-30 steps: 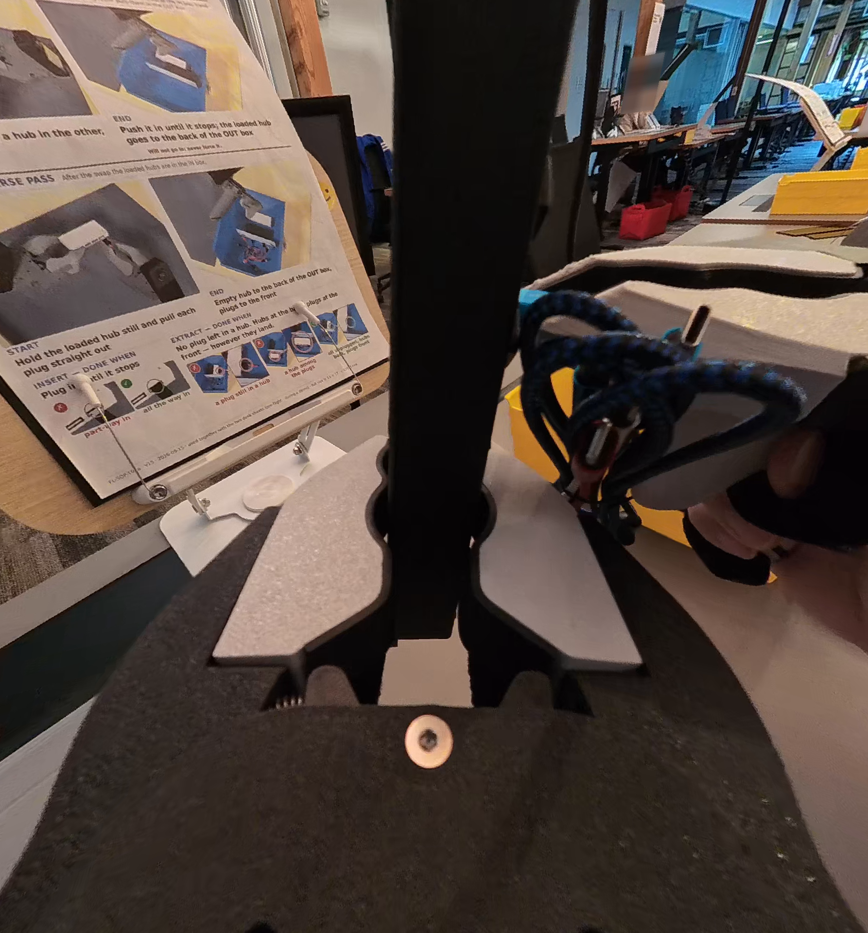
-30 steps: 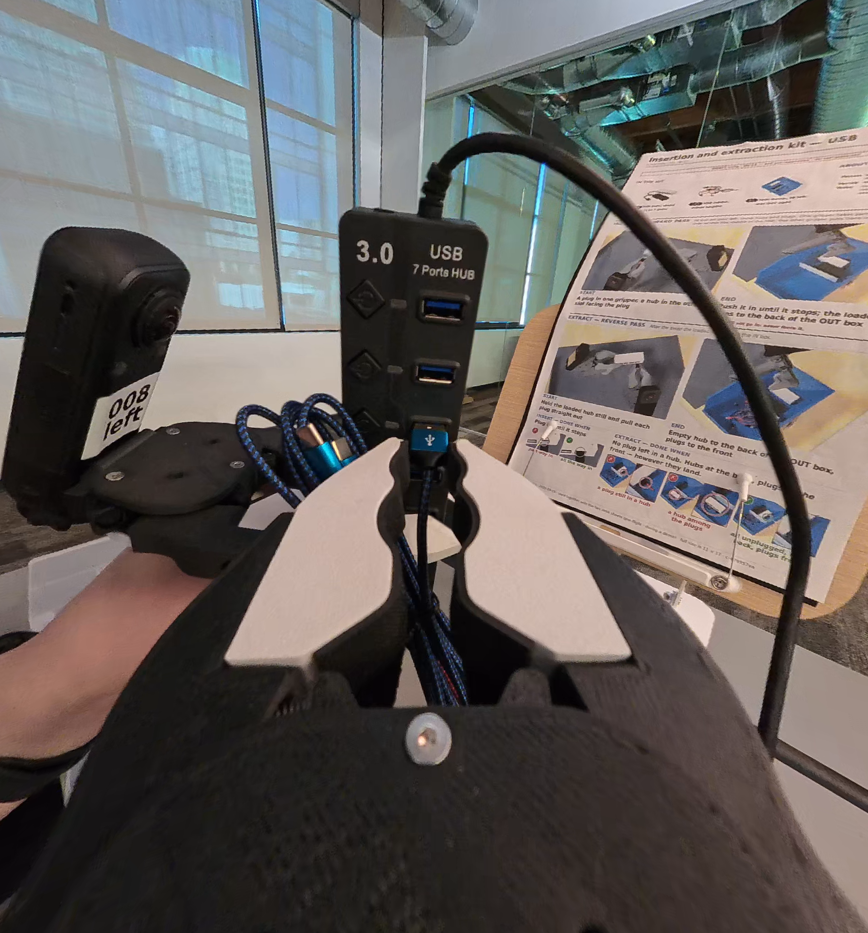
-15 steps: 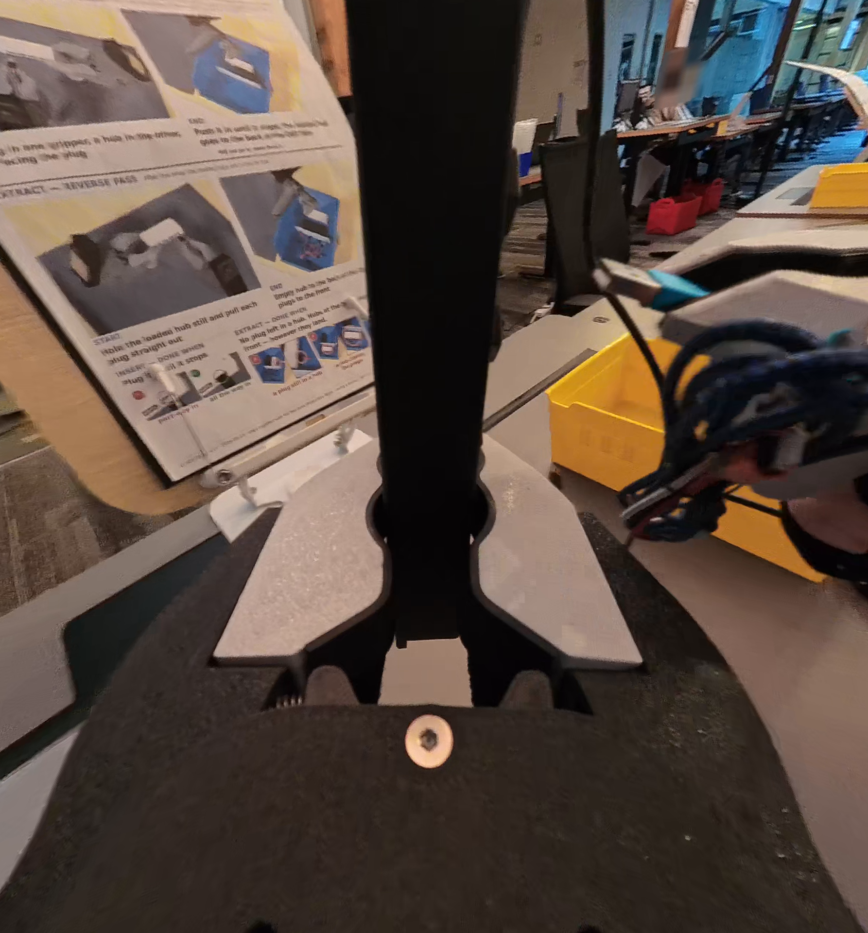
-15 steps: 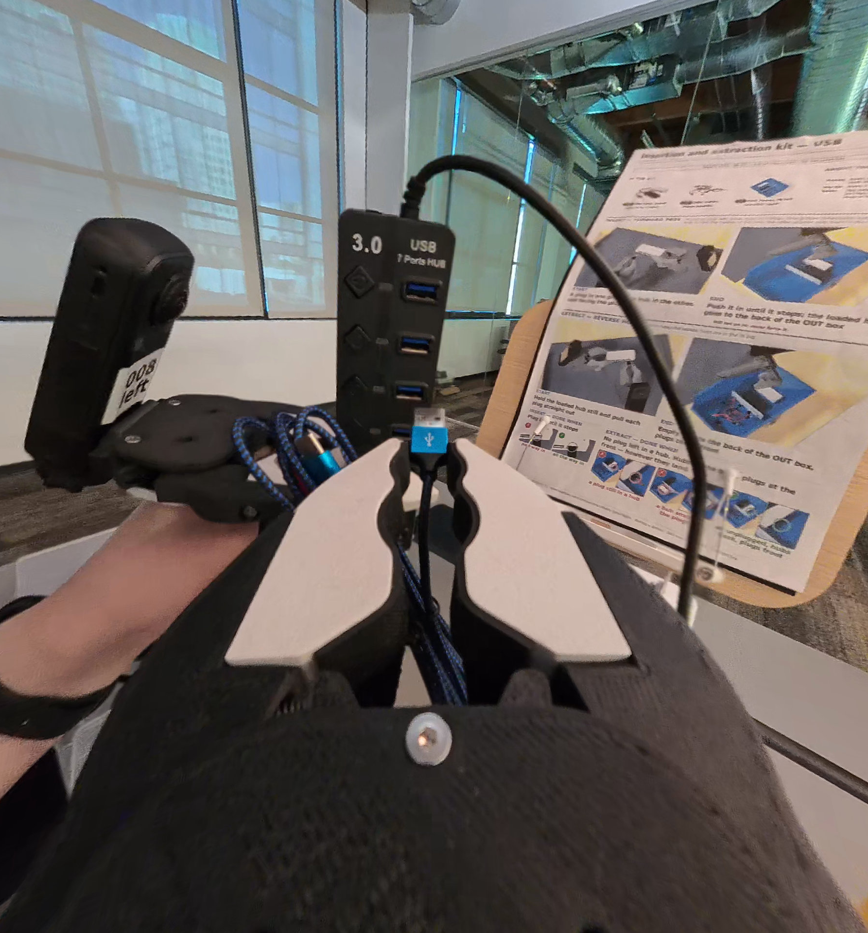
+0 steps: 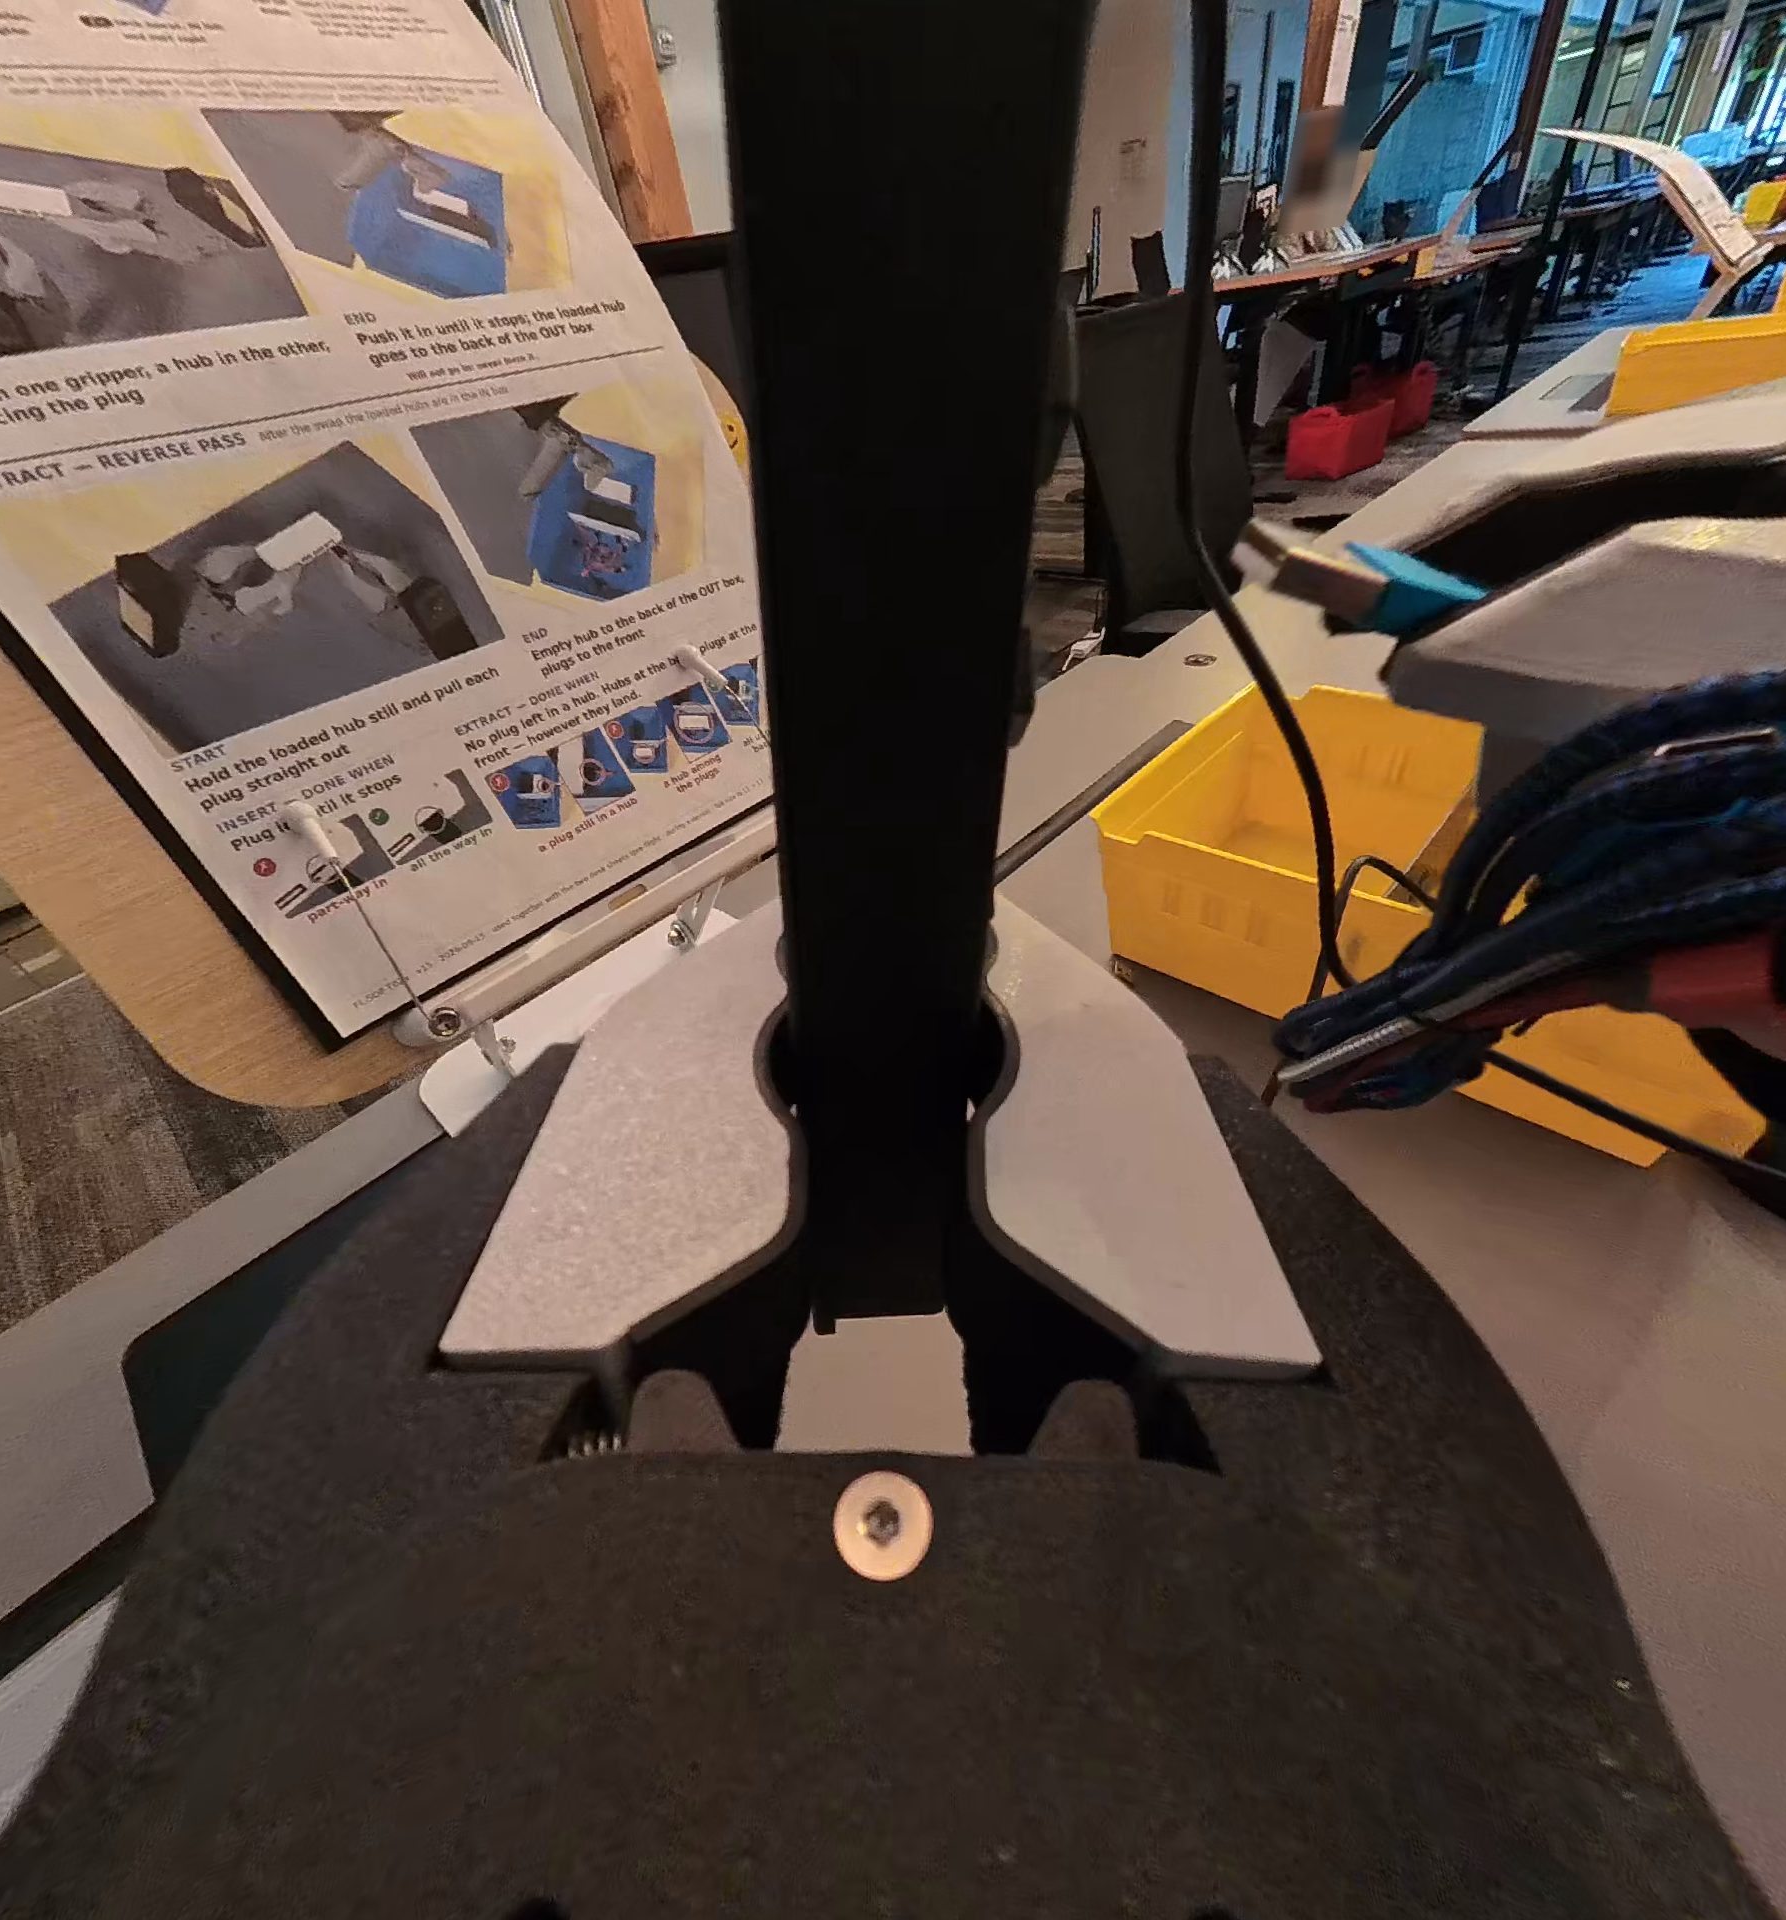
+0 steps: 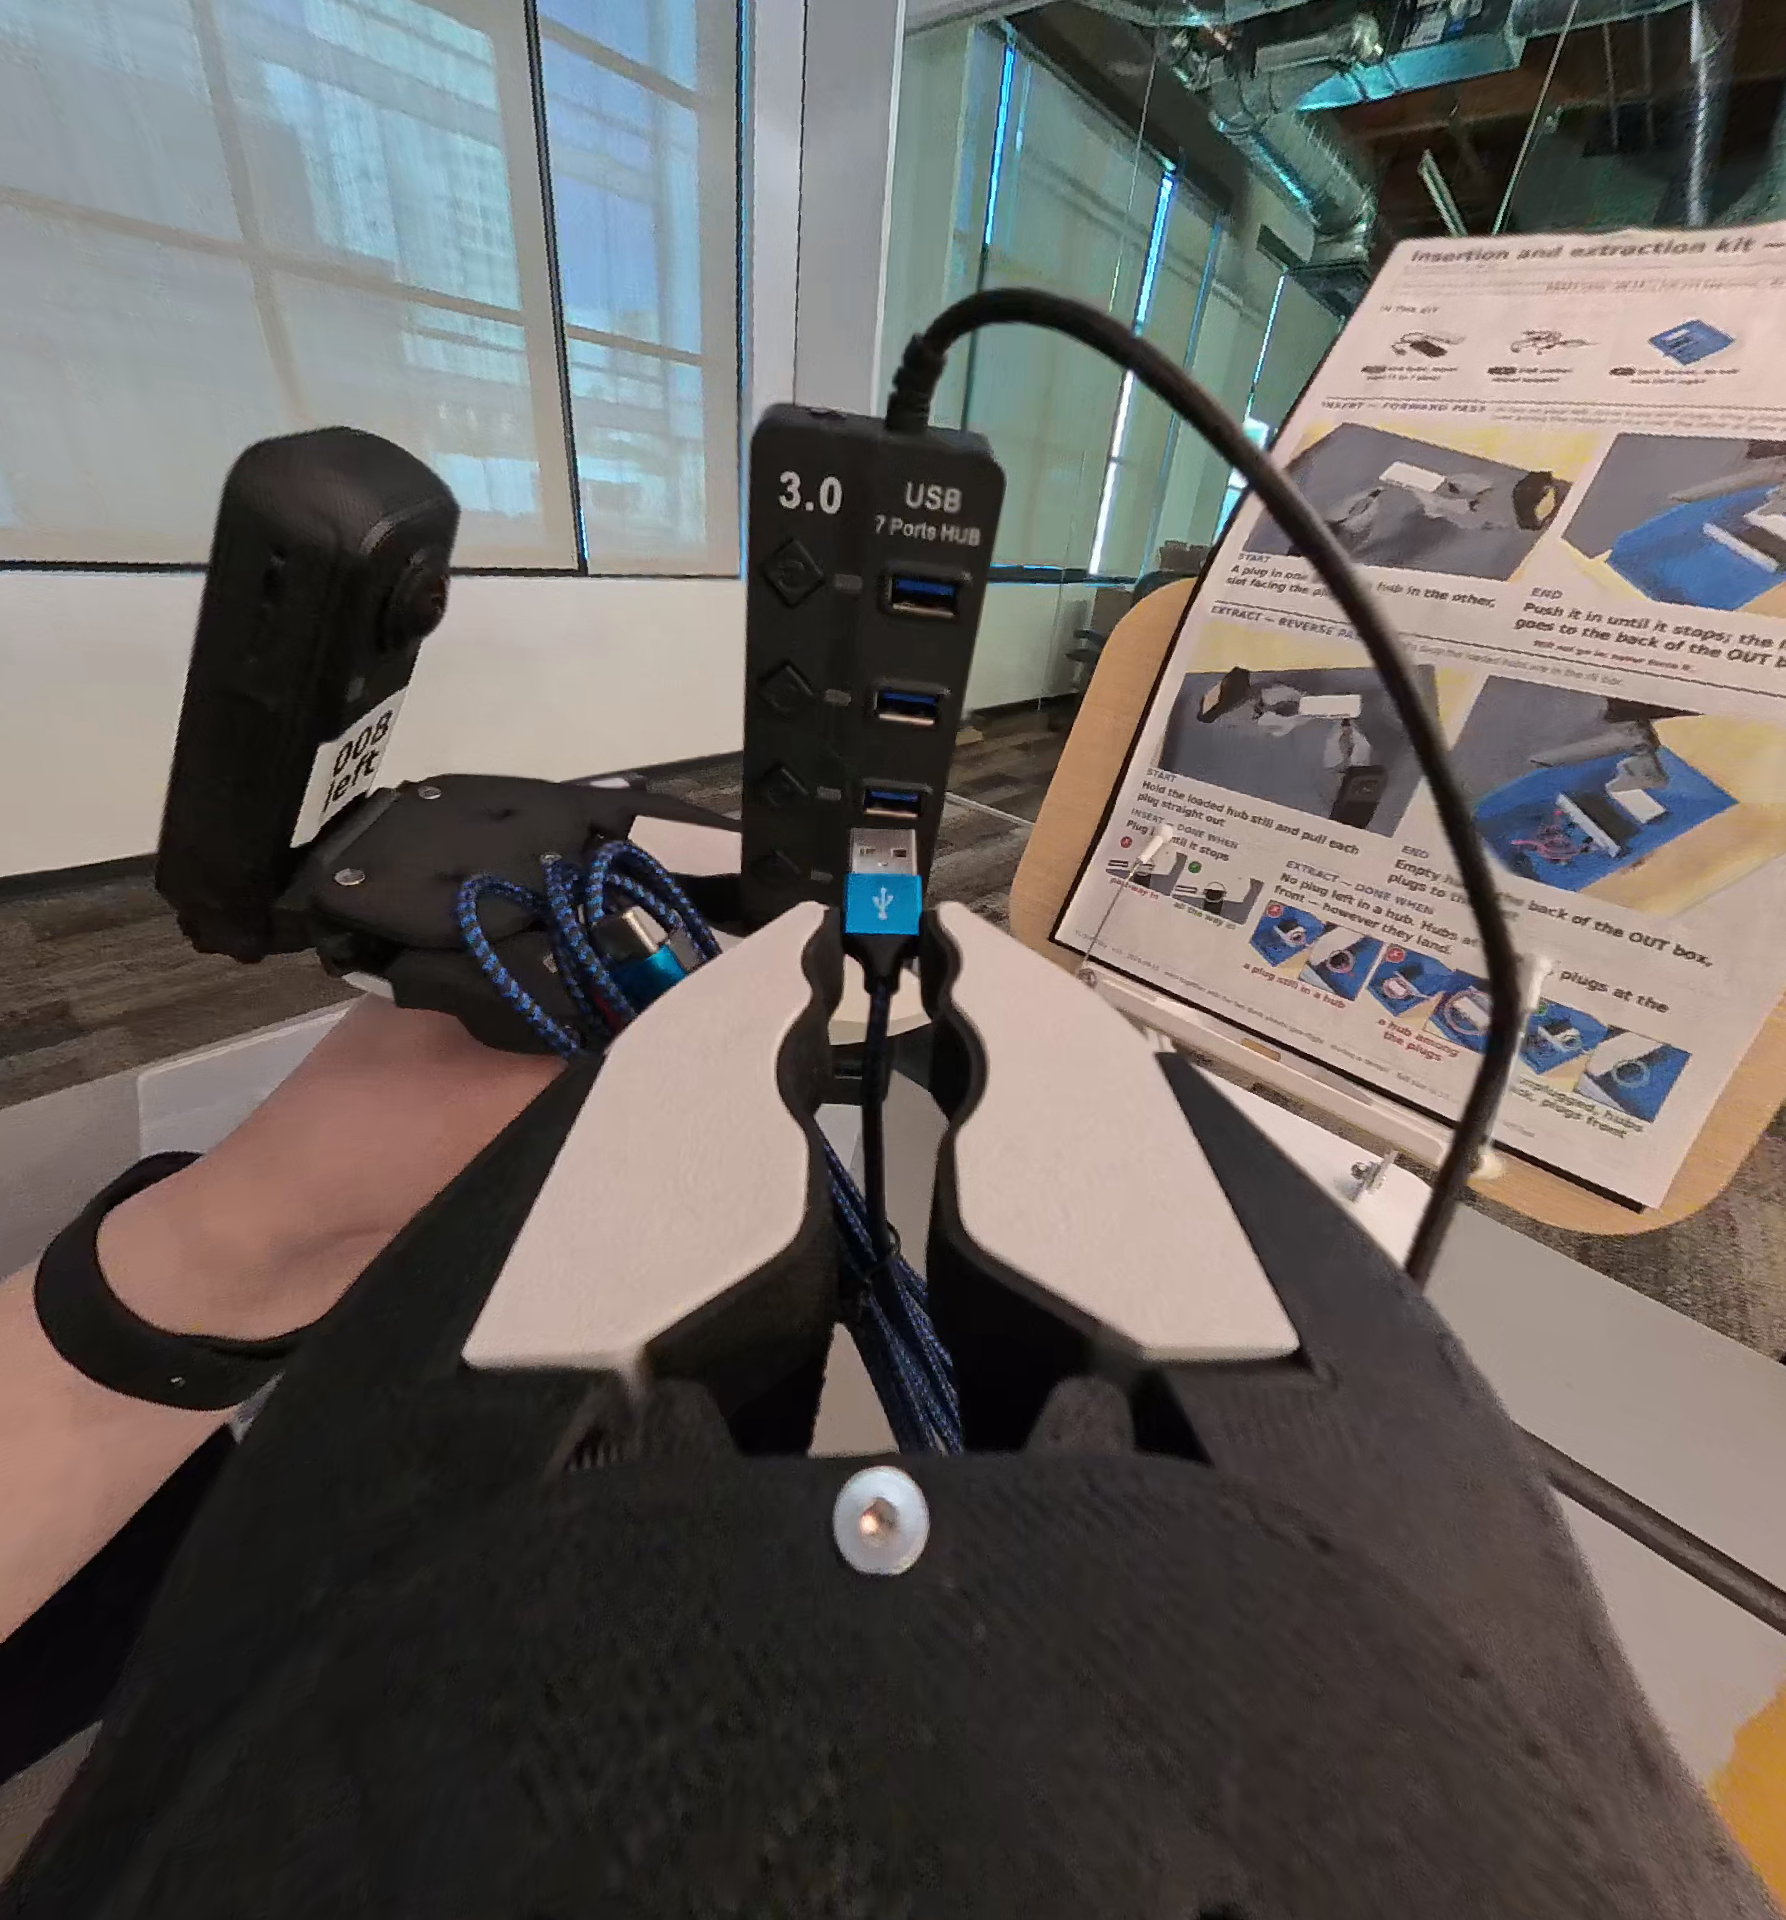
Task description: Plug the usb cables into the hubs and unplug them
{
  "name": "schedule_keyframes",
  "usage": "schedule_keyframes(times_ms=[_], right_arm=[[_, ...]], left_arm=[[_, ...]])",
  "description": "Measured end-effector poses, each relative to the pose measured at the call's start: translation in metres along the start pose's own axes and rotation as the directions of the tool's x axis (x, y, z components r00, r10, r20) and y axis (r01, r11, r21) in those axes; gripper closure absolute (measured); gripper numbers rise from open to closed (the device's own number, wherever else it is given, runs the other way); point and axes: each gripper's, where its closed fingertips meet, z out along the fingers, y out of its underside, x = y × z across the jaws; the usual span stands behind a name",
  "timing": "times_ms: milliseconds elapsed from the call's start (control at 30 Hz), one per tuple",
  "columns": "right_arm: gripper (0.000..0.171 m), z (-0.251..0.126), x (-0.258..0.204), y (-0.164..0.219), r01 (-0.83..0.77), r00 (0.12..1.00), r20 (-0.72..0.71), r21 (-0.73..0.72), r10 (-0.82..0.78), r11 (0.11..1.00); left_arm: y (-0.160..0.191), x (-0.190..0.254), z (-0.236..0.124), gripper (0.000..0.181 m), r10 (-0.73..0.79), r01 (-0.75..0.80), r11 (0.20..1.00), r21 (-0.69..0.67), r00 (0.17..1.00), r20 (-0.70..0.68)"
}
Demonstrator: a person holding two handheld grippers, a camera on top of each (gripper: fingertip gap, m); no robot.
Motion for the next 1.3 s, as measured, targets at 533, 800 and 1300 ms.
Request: schedule_keyframes(times_ms=[533, 800, 1300], right_arm=[[0.156, 0.007, 0.006, 0.015, 0.038, 0.996, -0.082, -0.076, -0.044, 0.996], [0.156, 0.007, 0.009, 0.017, 0.046, 0.993, -0.101, -0.095, -0.055, 0.994], [0.156, 0.008, 0.008, 0.016, 0.047, 0.994, -0.092, -0.085, -0.055, 0.995]], left_arm=[[0.002, 0.001, 0.002, 0.156, -0.027, 0.027, 1.0, -0.006, 0.999, -0.025], [0.004, 0.001, 0.003, 0.156, -0.022, 0.021, 1.0, -0.012, 0.999, -0.03], [0.004, 0.007, 0.006, 0.157, -0.012, 0.012, 1.0, -0.002, 0.998, -0.057]])
